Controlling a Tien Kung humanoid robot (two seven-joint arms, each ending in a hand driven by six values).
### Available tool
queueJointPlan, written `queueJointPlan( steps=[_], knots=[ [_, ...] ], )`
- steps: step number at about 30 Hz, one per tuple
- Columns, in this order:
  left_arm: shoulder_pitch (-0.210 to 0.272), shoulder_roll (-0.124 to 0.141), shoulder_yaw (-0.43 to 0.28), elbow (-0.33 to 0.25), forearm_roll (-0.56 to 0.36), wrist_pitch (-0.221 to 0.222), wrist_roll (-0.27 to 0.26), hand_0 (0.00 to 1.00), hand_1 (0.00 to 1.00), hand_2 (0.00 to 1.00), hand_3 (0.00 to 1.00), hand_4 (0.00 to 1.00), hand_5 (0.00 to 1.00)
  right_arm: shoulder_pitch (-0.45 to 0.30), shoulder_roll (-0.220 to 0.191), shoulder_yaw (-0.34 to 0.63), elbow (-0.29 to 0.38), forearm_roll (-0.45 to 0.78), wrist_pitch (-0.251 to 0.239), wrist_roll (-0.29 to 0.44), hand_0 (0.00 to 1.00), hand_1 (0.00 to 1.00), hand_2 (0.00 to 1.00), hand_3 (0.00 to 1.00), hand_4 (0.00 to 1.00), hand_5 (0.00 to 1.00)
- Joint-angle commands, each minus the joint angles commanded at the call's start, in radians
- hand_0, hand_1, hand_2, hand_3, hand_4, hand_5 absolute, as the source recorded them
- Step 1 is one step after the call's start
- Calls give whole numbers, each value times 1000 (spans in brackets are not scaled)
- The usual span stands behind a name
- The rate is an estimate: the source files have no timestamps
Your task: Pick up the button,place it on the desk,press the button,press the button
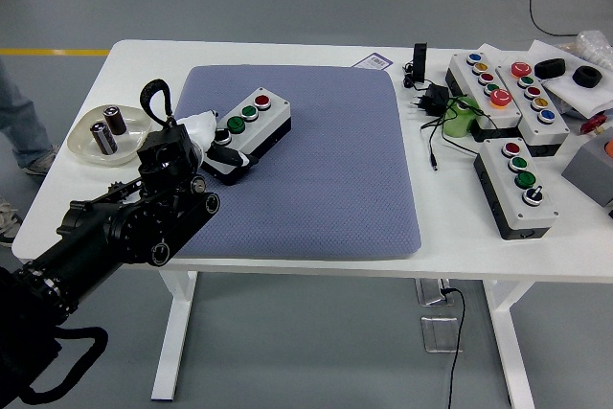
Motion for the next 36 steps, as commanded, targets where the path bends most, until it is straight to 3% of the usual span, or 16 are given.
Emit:
queueJointPlan(
  steps=[3, 4, 9, 10, 13, 15, 16, 21, 22, 24, 27, 28, 32, 33, 34, 36],
  knots=[
    [1, 0, 24, 12, -5, 30, -4, 709, 870, 936, 998, 929, 287, 1, 0, 0, 0, -1, 0, 0, 633, 539, 572, 634, 229, 241],
    [2, 0, 32, 15, -7, 44, -6, 553, 539, 581, 872, 793, 2, 1, 0, 0, 0, -1, 0, 0, 634, 539, 571, 633, 229, 240],
    [4, 0, 53, 26, 12, 132, -24, 553, 539, 581, 872, 793, 2, 1, 0, 0, -1, -1, 0, 0, 634, 539, 571, 633, 229, 240],
    [3, 0, 55, 30, 14, 149, -30, 293, 262, 275, 510, 622, 2, 1, 0, 0, -1, -1, 0, 0, 633, 539, 571, 633, 230, 239],
    [3, 0, 61, 47, 16, 198, -72, 293, 262, 275, 510, 622, 2, 1, 0, -1, -1, 1, 0, 0, 633, 539, 571, 633, 230, 239],
    [5, 0, 63, 52, 23, 207, -97, 293, 262, 275, 510, 622, 2, 1, 0, -2, -1, 1, 0, 0, 633, 539, 571, 633, 230, 239],
    [6, 0, 63, 54, 27, 210, -101, 116, 137, 148, 304, 481, 2, 1, 0, -2, -1, 2, 0, -1, 633, 539, 570, 633, 230, 239],
    [11, 0, 66, 63, 32, 221, -124, 116, 137, 148, 304, 481, 2, 1, 0, -2, -1, 2, 1, 0, 633, 539, 570, 633, 230, 239],
    [12, 0, 66, 65, 32, 221, -128, 70, 100, 112, 259, 431, 2, 1, 0, -2, -1, 2, 0, -1, 633, 539, 568, 633, 230, 239],
    [13, 0, 67, 66, 31, 227, -139, 70, 100, 112, 259, 431, 2, 1, 0, -2, -1, 3, 0, 0, 633, 539, 568, 633, 230, 239],
    [14, 0, 66, 68, 23, 251, -180, 70, 100, 112, 259, 431, 2, 2, 0, -1, -1, 3, 0, 0, 633, 539, 568, 633, 230, 239],
    [14, 0, 65, 69, 16, 263, -202, 16, 48, 82, 212, 305, 2, 2, 1, -2, -1, 3, 0, 0, 633, 539, 568, 632, 230, 238],
    [13, 0, 58, 74, -22, 359, -323, 16, 48, 82, 212, 305, 2, 3, 1, -2, -2, 3, 1, -1, 633, 539, 568, 632, 230, 238],
    [12, 0, 57, 73, -31, 375, -348, 16, 48, 82, 212, 305, 2, 3, 1, -2, -2, 4, 1, 0, 633, 539, 568, 632, 230, 238],
    [12, 0, 56, 72, -37, 383, -365, 2, 22, 65, 194, 207, 2, 3, 1, -3, -2, 5, 1, 0, 633, 538, 567, 633, 230, 239],
    [8, 0, 50, 68, -64, 395, -440, 2, 22, 65, 194, 207, 2, 4, 2, -2, -2, 5, 1, 0, 633, 538, 567, 633, 230, 239]
  ],
)
